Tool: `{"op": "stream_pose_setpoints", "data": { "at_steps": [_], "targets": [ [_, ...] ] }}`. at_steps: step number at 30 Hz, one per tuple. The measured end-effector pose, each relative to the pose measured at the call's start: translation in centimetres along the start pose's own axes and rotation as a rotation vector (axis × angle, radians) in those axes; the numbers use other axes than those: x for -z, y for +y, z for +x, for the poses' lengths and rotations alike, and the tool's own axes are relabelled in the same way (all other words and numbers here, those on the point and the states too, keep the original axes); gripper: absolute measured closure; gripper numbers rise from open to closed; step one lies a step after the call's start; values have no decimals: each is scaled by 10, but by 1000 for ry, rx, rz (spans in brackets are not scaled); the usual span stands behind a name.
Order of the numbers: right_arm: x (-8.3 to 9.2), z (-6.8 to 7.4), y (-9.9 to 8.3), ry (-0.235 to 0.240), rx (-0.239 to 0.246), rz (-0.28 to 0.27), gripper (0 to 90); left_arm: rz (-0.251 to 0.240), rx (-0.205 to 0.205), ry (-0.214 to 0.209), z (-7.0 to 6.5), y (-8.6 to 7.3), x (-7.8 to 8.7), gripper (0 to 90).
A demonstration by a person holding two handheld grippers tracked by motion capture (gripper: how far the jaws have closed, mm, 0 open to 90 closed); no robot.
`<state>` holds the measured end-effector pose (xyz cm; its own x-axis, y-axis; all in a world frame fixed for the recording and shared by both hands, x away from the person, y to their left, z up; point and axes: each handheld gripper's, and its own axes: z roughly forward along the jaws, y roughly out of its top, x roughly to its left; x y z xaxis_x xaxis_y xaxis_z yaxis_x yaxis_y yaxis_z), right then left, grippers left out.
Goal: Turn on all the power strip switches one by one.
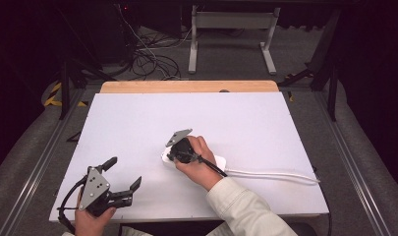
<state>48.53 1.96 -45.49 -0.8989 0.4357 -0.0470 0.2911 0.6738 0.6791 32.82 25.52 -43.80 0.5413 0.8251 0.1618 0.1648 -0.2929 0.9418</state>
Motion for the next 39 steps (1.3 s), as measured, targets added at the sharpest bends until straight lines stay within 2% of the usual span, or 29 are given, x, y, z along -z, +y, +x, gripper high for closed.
{"op": "stream_pose_setpoints", "data": {
  "at_steps": [2,3,9,18,22,24,26,28,32,39],
  "targets": [
    [0,0,0,0,3,9,900,2,-3,0,0,0,0,90],
    [0,-1,0,0,4,10,900,-1,8,-2,-1,0,0,90],
    [0,-5,1,13,-23,27,900,-2,4,-1,0,0,0,90],
    [-1,-3,3,9,-1,43,900,-2,1,2,-1,0,0,90],
    [-1,-2,5,-7,4,29,900,-2,7,2,-1,0,0,90],
    [5,-1,7,-4,26,-14,900,-3,-1,3,1,0,1,90],
    [15,0,11,19,8,-100,900,-4,2,4,1,0,1,90],
    [24,3,15,25,15,-136,900,-3,7,4,1,0,0,90],
    [32,4,18,19,37,-152,900,-6,5,4,0,0,1,90],
    [41,4,18,17,39,-182,900,-3,3,4,1,0,0,90]
  ]
}}
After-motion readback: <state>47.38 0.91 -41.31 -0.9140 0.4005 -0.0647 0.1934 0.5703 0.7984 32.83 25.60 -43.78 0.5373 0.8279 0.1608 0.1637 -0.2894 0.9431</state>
